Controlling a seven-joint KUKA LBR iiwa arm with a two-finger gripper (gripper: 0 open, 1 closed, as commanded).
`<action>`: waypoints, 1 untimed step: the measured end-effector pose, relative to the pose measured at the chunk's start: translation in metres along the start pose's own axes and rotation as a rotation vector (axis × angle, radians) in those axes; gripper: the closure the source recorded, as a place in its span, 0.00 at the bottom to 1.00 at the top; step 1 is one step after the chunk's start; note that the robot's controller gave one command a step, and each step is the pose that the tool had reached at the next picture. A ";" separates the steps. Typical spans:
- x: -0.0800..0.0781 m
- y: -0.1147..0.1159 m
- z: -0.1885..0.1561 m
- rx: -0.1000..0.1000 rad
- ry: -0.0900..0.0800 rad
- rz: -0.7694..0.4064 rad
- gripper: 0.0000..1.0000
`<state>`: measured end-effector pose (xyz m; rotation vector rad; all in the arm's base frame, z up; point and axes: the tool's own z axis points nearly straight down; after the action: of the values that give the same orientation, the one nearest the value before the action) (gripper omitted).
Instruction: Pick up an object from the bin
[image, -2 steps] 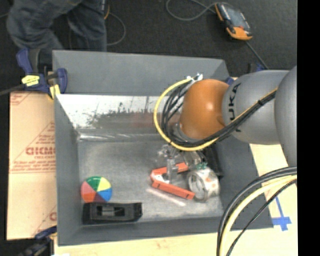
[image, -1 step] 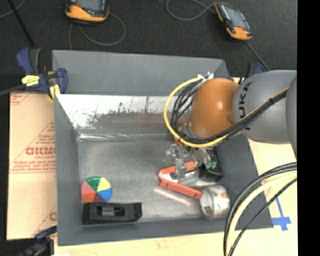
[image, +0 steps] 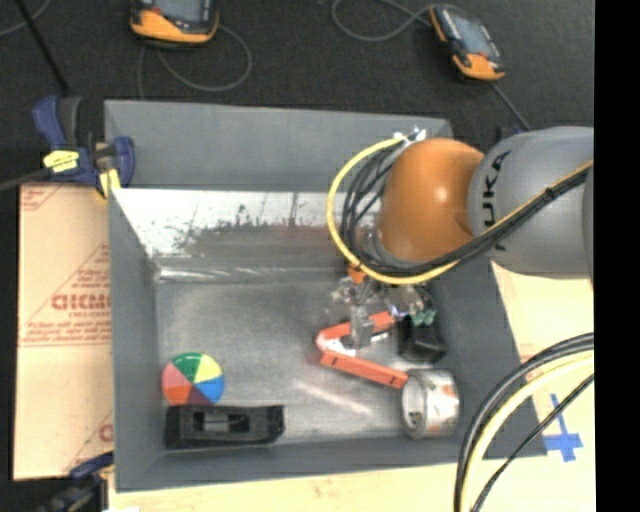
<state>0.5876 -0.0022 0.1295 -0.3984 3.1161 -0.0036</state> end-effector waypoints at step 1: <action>0.009 -0.020 -0.064 -0.002 -0.002 -0.045 1.00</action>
Offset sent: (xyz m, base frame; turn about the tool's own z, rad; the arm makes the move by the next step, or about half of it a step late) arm 0.0000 0.0000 0.0000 0.0000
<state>0.5840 -0.0235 0.1934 -0.4688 3.1046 0.0004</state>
